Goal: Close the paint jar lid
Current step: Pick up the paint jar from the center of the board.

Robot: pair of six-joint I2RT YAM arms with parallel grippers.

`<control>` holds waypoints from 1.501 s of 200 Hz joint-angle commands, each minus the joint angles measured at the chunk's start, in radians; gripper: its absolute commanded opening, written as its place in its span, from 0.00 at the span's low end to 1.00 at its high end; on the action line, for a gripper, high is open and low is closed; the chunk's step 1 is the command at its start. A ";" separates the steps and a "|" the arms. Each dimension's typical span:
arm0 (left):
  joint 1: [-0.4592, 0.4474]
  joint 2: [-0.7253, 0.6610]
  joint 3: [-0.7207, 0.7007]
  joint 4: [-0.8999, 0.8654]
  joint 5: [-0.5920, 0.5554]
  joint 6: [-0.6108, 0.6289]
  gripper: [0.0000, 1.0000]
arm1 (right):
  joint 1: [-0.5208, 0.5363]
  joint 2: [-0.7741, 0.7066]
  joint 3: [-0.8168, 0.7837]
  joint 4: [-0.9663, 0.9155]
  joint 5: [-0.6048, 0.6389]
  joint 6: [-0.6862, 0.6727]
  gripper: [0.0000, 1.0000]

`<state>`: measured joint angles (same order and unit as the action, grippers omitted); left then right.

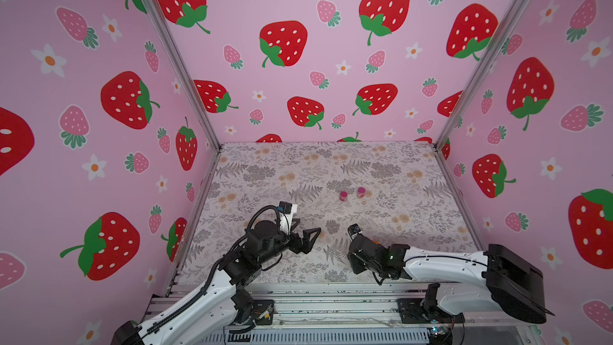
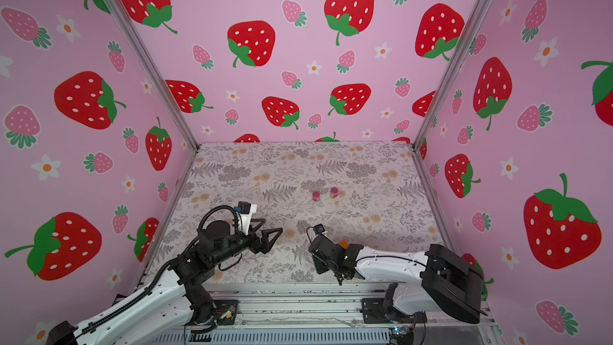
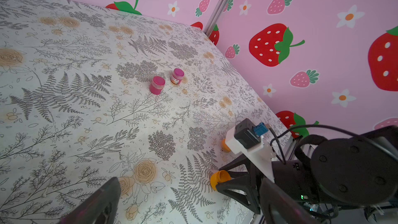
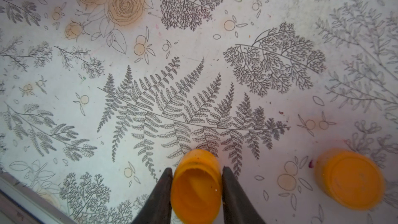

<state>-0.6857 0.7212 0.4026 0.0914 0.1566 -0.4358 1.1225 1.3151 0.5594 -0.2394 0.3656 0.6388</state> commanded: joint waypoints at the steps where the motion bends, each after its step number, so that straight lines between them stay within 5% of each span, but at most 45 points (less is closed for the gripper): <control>1: -0.003 -0.002 0.003 0.010 -0.013 0.019 0.99 | -0.005 -0.016 0.053 -0.055 -0.014 -0.011 0.35; 96: -0.003 0.109 0.030 0.337 0.135 0.150 0.99 | -0.280 -0.075 0.436 -0.375 -0.308 -0.153 0.34; 188: 0.028 0.582 0.237 0.721 0.374 0.353 0.95 | -0.486 0.225 0.993 -0.675 -0.640 -0.338 0.31; 239: 0.037 0.760 0.326 0.783 0.500 0.335 0.83 | -0.490 0.231 1.030 -0.734 -0.690 -0.343 0.31; 300: 0.036 0.769 0.325 0.785 0.511 0.309 0.72 | -0.488 0.203 1.001 -0.723 -0.773 -0.337 0.30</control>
<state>-0.6525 1.5074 0.6949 0.8200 0.6338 -0.1284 0.6331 1.5536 1.5677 -0.9451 -0.3527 0.3099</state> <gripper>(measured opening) 0.737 0.306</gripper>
